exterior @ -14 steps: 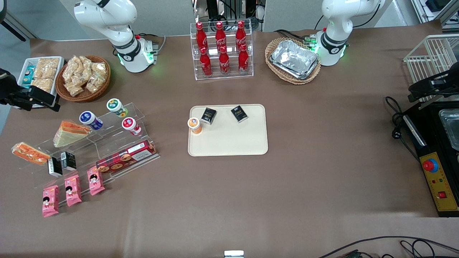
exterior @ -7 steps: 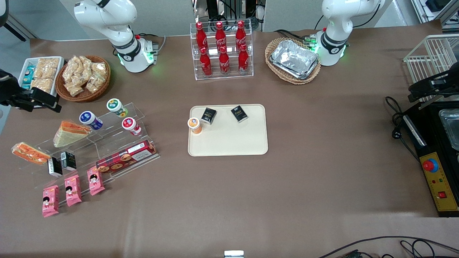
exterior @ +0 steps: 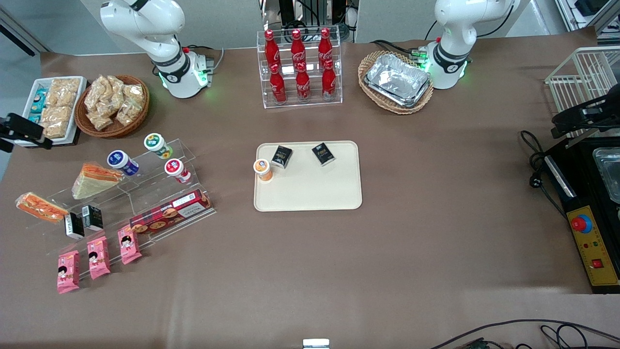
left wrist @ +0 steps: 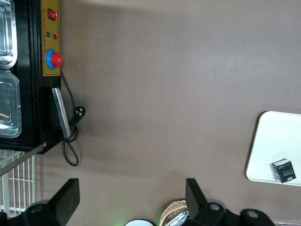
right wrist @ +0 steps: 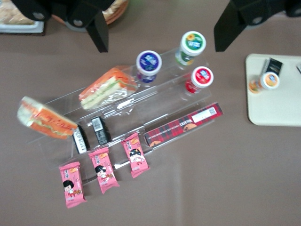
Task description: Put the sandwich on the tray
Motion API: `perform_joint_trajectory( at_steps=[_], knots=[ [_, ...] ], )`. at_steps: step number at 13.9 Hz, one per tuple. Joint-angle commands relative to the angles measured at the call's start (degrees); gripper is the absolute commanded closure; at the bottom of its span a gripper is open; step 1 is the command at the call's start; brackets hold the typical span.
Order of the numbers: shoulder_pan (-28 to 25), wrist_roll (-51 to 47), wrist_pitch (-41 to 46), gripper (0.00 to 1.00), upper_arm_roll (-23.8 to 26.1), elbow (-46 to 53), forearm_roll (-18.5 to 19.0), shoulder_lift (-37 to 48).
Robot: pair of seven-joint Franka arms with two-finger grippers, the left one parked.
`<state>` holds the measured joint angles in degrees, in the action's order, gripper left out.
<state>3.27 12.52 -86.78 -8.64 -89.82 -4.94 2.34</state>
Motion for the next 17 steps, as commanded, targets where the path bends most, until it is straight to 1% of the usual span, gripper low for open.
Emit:
perform_joint_trajectory(
  at_steps=[1,2,4,7,10,12,17],
  knots=[
    [2.1,14.9,0.9,0.0,-0.8,0.2,1.5,0.5],
    [2.3,18.7,0.7,0.0,-1.0,0.2,1.9,0.5],
    [2.9,25.2,0.1,0.0,-1.0,0.2,4.1,0.3],
    [3.0,38.3,-1.7,0.0,-3.9,0.2,3.8,-0.8],
    [3.0,48.3,-4.4,0.0,-5.7,0.0,4.0,-2.3],
    [3.1,55.4,-7.3,0.0,-5.9,-0.5,4.1,-4.1],
    [6.1,68.1,-14.8,0.0,-6.6,-2.5,4.1,-8.2]
  ],
)
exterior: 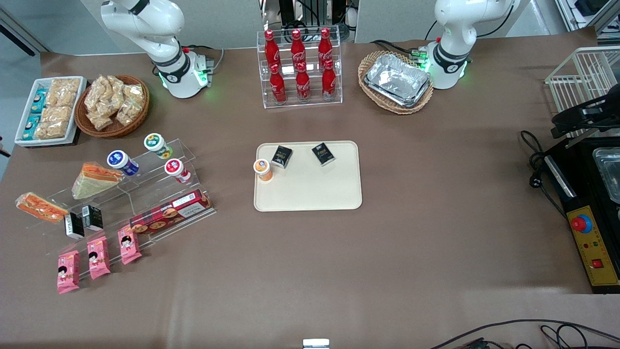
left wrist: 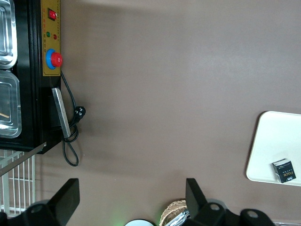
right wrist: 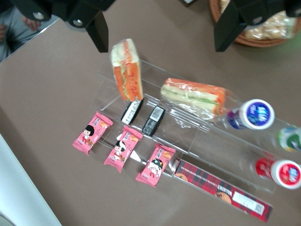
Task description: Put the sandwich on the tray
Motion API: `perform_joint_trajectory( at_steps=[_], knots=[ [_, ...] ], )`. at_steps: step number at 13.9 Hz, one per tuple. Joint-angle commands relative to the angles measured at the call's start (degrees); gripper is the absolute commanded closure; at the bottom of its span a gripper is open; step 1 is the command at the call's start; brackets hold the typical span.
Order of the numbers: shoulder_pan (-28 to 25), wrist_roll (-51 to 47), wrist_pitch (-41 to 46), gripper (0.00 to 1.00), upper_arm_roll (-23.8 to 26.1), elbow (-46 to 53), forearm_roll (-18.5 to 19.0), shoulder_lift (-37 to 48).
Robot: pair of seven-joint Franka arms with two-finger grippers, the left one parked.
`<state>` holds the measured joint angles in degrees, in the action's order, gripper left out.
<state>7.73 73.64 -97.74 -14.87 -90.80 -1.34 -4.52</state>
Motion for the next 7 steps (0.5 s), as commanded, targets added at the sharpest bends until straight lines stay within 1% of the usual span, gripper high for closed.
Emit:
perform_joint_trajectory(
  at_steps=[1,4,7],
  knots=[
    [2.5,8.7,-4.3,0.0,-0.3,-1.6,0.4,-2.2],
    [5.4,13.8,-6.1,0.0,0.1,-1.6,-0.5,-5.3],
    [5.5,18.9,-8.0,0.0,0.0,-1.7,-0.9,-7.8]
  ],
)
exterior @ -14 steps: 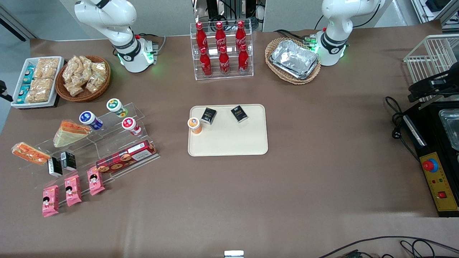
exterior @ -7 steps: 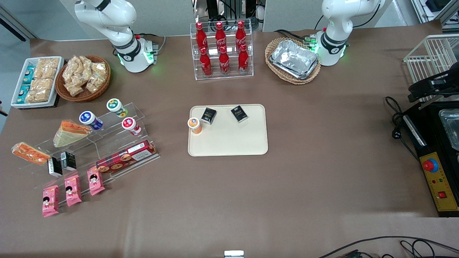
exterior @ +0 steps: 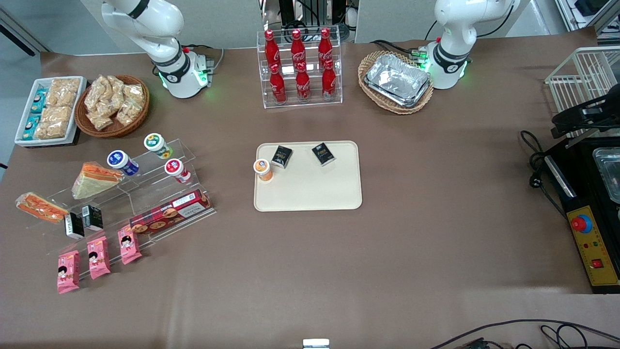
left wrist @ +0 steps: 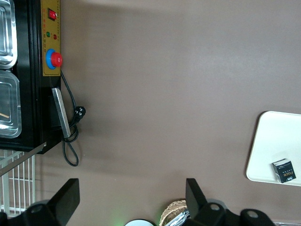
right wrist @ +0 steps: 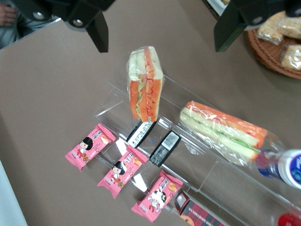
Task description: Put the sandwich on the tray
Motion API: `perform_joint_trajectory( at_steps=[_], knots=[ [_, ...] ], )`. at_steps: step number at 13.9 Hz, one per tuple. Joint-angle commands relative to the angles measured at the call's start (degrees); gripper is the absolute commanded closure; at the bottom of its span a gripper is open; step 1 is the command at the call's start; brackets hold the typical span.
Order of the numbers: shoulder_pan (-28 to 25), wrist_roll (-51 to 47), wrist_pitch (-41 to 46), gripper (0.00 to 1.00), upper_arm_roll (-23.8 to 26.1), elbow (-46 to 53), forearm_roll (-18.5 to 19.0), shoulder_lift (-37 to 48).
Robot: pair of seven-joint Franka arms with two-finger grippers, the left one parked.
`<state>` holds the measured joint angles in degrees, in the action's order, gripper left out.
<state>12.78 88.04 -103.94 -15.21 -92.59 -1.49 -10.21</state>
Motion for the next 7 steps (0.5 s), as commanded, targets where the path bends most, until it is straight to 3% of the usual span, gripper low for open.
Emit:
perform_joint_trajectory(
  at_steps=[1,7],
  knots=[
    [0.4,6.1,-2.1,0.0,0.4,0.1,-0.8,-2.8],
    [0.4,11.0,-5.0,0.0,0.4,-0.1,-2.8,-6.1]
  ],
)
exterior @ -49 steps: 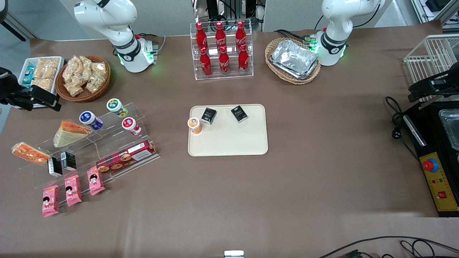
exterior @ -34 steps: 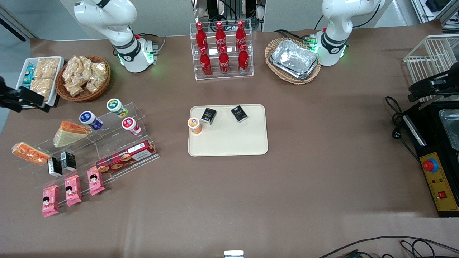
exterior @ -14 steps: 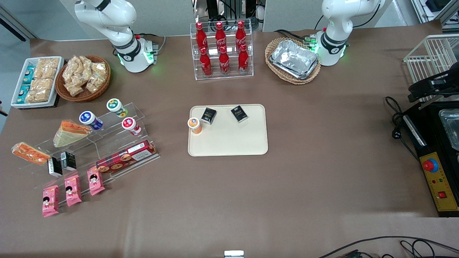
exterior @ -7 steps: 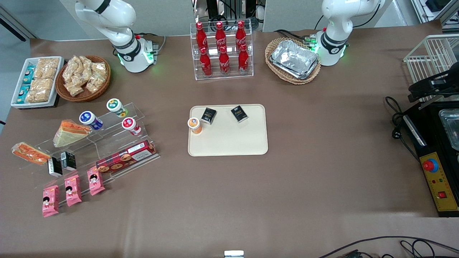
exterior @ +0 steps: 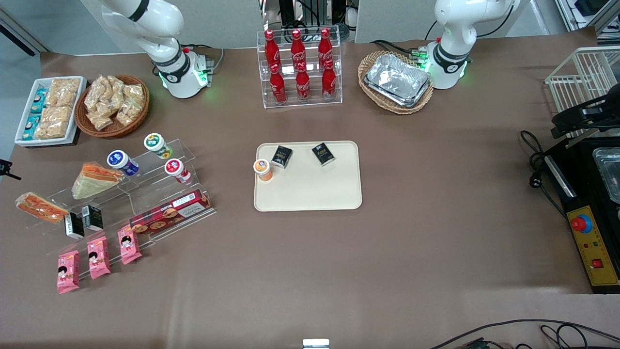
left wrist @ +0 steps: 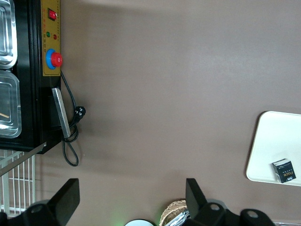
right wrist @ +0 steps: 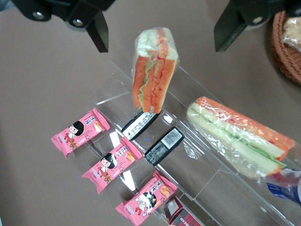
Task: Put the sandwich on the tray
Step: 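Lower the right gripper onto the wrapped orange sandwich and close it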
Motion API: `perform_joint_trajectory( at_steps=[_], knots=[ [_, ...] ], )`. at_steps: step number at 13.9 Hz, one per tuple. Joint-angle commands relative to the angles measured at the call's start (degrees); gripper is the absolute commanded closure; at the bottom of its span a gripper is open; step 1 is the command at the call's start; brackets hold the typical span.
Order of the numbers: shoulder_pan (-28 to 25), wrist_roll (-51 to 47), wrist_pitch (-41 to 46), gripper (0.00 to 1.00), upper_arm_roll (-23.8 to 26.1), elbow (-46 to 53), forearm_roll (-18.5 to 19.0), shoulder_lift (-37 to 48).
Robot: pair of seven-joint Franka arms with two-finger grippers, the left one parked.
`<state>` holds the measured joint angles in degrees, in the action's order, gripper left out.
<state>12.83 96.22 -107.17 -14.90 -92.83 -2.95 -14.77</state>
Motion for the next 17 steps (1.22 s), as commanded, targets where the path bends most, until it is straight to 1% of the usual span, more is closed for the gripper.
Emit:
perform_joint_trajectory(
  at_steps=[1,4,9,13,17],
  knots=[
    [0.9,2.8,-2.8,0.0,0.0,-1.2,-1.4,-1.6],
    [1.2,5.4,-6.6,0.0,0.0,-3.8,-1.8,-1.4],
    [1.9,5.5,-10.1,0.0,0.0,-7.4,-1.9,-1.1],
    [1.9,5.6,-15.3,0.0,0.0,-11.5,-2.0,-1.0],
    [1.9,5.6,-18.1,0.0,0.0,-12.5,-2.1,-1.7]
  ],
)
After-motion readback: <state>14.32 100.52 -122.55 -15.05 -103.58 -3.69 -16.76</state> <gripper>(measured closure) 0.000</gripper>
